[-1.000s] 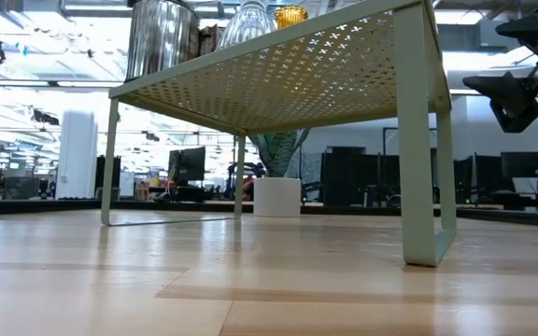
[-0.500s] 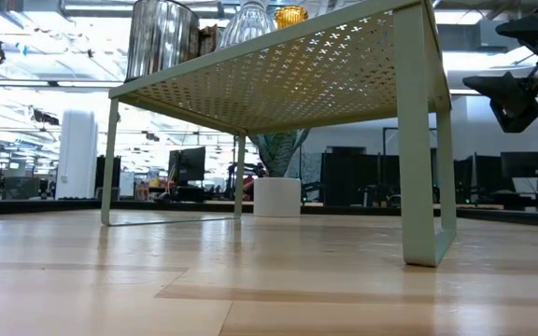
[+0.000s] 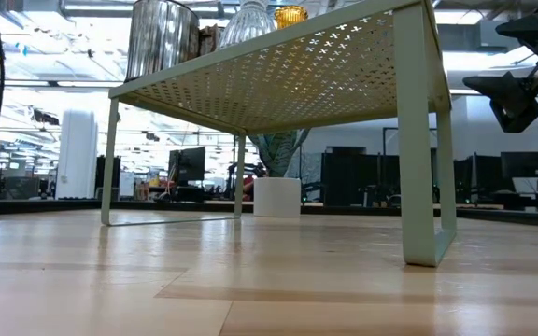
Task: Pick & Place candle stick holders
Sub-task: Put the light blue scented candle on the shelf
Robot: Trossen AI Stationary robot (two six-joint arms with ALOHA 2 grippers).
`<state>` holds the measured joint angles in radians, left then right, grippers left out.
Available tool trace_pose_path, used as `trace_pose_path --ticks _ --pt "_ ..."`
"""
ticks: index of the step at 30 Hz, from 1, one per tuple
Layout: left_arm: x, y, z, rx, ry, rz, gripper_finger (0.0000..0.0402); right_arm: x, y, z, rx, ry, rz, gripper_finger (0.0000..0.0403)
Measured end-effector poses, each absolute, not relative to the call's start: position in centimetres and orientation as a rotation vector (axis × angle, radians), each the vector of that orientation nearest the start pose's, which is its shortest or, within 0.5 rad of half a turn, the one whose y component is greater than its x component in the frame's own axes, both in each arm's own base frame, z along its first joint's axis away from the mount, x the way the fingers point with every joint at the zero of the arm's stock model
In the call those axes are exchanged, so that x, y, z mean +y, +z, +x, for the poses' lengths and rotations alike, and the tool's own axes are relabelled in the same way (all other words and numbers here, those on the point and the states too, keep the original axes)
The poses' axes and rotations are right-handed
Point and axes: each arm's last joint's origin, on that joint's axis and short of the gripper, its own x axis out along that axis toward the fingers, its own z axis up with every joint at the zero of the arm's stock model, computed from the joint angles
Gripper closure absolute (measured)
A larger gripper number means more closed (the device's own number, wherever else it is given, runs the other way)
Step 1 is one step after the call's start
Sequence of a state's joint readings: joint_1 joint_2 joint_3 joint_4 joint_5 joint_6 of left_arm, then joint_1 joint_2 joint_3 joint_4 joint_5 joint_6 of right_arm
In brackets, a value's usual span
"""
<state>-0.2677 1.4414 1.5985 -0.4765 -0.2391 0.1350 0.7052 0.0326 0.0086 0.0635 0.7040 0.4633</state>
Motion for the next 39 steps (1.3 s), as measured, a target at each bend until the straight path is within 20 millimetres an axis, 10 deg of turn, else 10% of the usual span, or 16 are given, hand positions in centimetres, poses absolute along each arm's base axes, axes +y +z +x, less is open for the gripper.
trace_pose_path --ticks 12,39 --pt "-12.6 40.3 33.7 0.365 -0.180 0.270 0.0096 4.6 17.0 8.2 -0.030 0.008 0.489 0.0101" --pt "-14.6 35.6 37.2 0.479 -0.301 0.405 0.0095 4.6 17.0 8.2 -0.029 0.008 0.489 0.0101"
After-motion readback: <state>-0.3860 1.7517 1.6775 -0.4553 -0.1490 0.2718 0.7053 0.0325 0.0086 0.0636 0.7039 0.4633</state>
